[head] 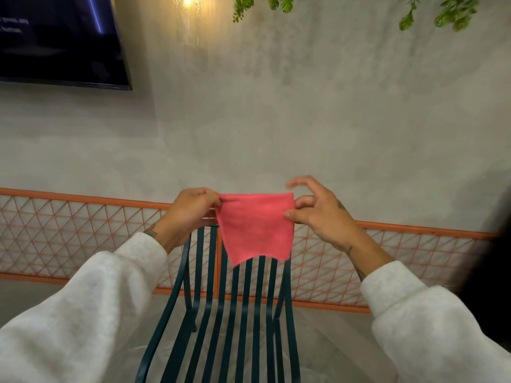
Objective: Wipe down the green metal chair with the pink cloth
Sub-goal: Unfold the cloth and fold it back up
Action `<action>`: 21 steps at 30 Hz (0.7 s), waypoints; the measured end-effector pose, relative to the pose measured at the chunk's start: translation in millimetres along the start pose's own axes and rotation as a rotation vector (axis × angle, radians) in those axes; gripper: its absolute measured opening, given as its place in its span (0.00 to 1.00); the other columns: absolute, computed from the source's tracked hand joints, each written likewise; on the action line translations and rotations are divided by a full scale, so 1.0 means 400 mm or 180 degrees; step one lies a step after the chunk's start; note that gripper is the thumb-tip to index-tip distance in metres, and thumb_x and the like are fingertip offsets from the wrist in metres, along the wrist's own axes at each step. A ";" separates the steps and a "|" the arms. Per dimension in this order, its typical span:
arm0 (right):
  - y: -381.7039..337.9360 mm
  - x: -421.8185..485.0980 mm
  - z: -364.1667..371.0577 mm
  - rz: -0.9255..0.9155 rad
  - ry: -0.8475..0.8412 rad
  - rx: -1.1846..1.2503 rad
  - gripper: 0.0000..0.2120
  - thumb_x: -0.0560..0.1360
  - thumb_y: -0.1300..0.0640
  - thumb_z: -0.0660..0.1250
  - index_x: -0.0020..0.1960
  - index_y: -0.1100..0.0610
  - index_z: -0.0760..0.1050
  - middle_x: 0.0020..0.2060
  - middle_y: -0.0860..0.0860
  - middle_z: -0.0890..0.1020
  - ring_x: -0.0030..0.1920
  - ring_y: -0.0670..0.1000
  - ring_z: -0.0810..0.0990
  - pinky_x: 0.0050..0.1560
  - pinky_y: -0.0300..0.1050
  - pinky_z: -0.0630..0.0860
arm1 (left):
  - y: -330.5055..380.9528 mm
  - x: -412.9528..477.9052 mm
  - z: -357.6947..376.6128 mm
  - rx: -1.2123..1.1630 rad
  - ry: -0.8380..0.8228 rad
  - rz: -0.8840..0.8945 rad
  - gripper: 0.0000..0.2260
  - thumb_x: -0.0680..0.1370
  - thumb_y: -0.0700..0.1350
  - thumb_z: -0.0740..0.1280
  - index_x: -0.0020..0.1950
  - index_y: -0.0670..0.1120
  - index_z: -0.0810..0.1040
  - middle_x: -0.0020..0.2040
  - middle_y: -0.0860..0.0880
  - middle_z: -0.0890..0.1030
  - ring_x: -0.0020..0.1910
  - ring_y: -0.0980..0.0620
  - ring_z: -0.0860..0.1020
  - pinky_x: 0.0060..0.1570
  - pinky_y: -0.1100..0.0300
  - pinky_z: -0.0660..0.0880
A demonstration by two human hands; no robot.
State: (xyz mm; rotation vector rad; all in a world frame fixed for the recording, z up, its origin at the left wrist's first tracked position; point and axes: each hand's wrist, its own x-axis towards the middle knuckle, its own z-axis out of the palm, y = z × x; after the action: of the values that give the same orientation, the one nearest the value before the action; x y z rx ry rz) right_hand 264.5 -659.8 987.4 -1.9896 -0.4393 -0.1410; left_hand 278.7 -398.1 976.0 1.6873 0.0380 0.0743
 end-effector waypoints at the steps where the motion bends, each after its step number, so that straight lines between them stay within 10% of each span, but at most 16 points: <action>1: -0.009 0.005 0.001 -0.0055 0.0051 0.0001 0.27 0.74 0.63 0.74 0.65 0.40 0.71 0.43 0.54 0.86 0.47 0.52 0.86 0.58 0.57 0.81 | -0.010 -0.001 0.001 -0.0009 -0.0009 -0.0061 0.07 0.77 0.37 0.64 0.49 0.36 0.80 0.49 0.42 0.82 0.50 0.44 0.82 0.51 0.51 0.81; 6: -0.031 0.021 0.005 -0.0137 0.0243 0.0426 0.29 0.75 0.63 0.72 0.68 0.41 0.66 0.44 0.50 0.85 0.49 0.54 0.85 0.53 0.60 0.82 | -0.023 -0.005 -0.005 -0.0023 -0.0251 0.0017 0.06 0.74 0.36 0.63 0.47 0.40 0.78 0.47 0.44 0.82 0.51 0.45 0.81 0.51 0.52 0.79; 12: -0.043 0.030 0.029 -0.0204 -0.0493 0.0121 0.26 0.77 0.66 0.70 0.68 0.47 0.66 0.48 0.57 0.84 0.45 0.55 0.83 0.52 0.54 0.80 | 0.051 -0.025 0.062 0.0775 -0.1532 0.0491 0.22 0.72 0.48 0.72 0.65 0.54 0.75 0.57 0.55 0.83 0.59 0.58 0.79 0.62 0.58 0.70; 21: 0.006 0.025 -0.005 0.0147 -0.0609 0.0715 0.21 0.74 0.66 0.73 0.62 0.50 0.72 0.47 0.56 0.84 0.46 0.55 0.83 0.47 0.51 0.79 | 0.067 -0.016 0.127 0.0992 -0.1431 0.0411 0.14 0.67 0.46 0.79 0.47 0.39 0.84 0.46 0.42 0.85 0.46 0.45 0.84 0.51 0.51 0.79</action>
State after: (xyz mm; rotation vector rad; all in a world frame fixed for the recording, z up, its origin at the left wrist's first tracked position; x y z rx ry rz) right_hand 274.7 -660.0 989.1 -1.7965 -0.5082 0.1243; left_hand 275.6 -452.2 996.7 1.9812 -0.4154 -0.2258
